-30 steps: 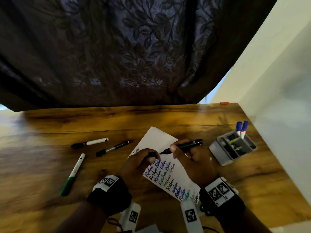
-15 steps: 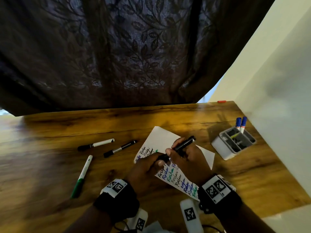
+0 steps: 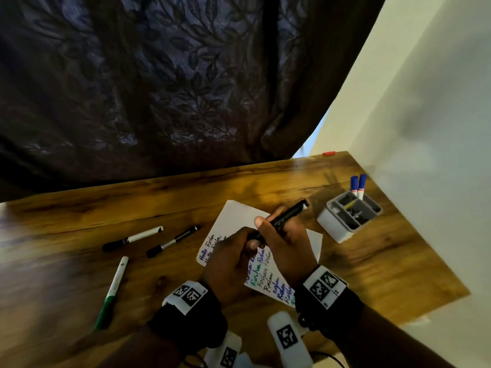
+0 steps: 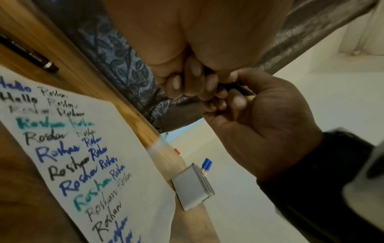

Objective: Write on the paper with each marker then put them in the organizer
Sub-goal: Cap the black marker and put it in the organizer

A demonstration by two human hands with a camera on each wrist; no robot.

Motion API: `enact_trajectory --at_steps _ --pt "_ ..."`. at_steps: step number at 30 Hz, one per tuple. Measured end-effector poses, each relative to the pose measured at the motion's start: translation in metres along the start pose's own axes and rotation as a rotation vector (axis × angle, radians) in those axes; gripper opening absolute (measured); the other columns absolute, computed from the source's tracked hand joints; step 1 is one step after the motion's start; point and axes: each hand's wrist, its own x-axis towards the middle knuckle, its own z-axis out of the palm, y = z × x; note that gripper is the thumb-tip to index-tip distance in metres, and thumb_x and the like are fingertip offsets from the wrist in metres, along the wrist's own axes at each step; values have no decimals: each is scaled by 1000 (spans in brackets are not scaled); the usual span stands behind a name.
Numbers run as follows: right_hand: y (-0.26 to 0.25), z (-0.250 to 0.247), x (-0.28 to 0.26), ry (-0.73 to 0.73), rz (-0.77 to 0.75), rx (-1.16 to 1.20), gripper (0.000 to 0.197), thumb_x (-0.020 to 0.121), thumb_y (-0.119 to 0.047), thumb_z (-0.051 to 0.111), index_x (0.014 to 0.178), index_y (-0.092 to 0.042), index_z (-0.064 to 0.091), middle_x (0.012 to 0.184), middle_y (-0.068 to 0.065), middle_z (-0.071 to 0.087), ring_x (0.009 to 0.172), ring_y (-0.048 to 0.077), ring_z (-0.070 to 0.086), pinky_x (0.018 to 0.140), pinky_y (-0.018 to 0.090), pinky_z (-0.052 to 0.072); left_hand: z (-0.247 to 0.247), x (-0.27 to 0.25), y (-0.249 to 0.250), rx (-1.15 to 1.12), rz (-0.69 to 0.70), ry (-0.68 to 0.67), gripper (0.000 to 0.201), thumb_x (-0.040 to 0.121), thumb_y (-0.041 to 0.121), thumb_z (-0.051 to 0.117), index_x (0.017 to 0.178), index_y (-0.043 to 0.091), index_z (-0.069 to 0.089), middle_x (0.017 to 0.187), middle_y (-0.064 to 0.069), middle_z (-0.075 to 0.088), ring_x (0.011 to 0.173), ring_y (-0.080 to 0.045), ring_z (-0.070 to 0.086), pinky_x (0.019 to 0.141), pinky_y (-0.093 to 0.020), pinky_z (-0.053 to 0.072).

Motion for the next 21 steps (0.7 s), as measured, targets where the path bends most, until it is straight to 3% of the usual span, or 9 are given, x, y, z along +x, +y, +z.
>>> enact_trajectory --at_steps 2,4,6,8,10,13,16,19,21 --pt "3 -10 4 -57 -13 -108 24 88 -38 68 71 -26 56 65 6 67 62 25 68 65 45 57 14 3 -1 21 -44 -52 43 90 49 35 118 27 60 99 -8 72 94 -20 69 83 -37 55" --pt "8 -24 10 -149 -26 -212 25 89 -36 69 69 -30 56 62 -1 65 61 13 66 66 34 55 23 6 -2 151 -21 -81 44 91 45 34 118 20 59 95 -5 73 85 -16 69 75 -31 54" --pt "8 -37 15 -231 6 -167 27 90 -38 68 66 -32 56 56 -2 64 57 11 63 64 29 52 27 10 4 149 -2 -98 35 94 46 33 112 29 58 88 1 72 77 -8 68 67 -28 52" --pt "8 -57 21 -240 19 -70 29 93 -35 65 68 -22 58 52 -4 58 54 13 58 62 26 47 32 21 11 155 15 -123 31 95 52 34 106 34 56 82 6 70 72 -3 67 62 -26 52" --pt "7 -78 26 -164 -4 13 32 94 -36 61 82 -6 60 54 -5 52 52 11 51 58 25 42 35 33 14 182 12 -136 35 93 60 35 101 34 57 76 7 68 68 -1 65 58 -23 49" --pt "13 -120 35 8 -37 62 33 90 -46 61 101 -15 62 60 -3 54 54 10 53 59 29 45 40 53 21 252 29 -144 46 88 72 34 106 39 61 78 15 67 75 2 63 66 -19 48" --pt "23 -166 43 94 -39 42 27 90 -41 64 112 -25 64 71 -12 64 68 8 62 67 27 50 52 79 41 252 69 -141 31 94 61 43 103 38 62 80 15 65 78 -1 62 70 -15 46" --pt "34 -211 51 167 -58 -31 22 92 -32 65 112 -27 66 98 -5 72 90 9 70 77 28 56 72 115 65 202 76 -102 11 94 42 56 101 35 62 81 14 67 79 -3 64 70 -18 49" --pt "45 -233 59 234 -46 -33 17 94 -28 63 110 -28 67 103 -2 72 93 9 70 76 28 56 84 142 78 243 84 -91 11 93 41 60 101 33 60 83 12 68 78 -3 64 69 -24 51"
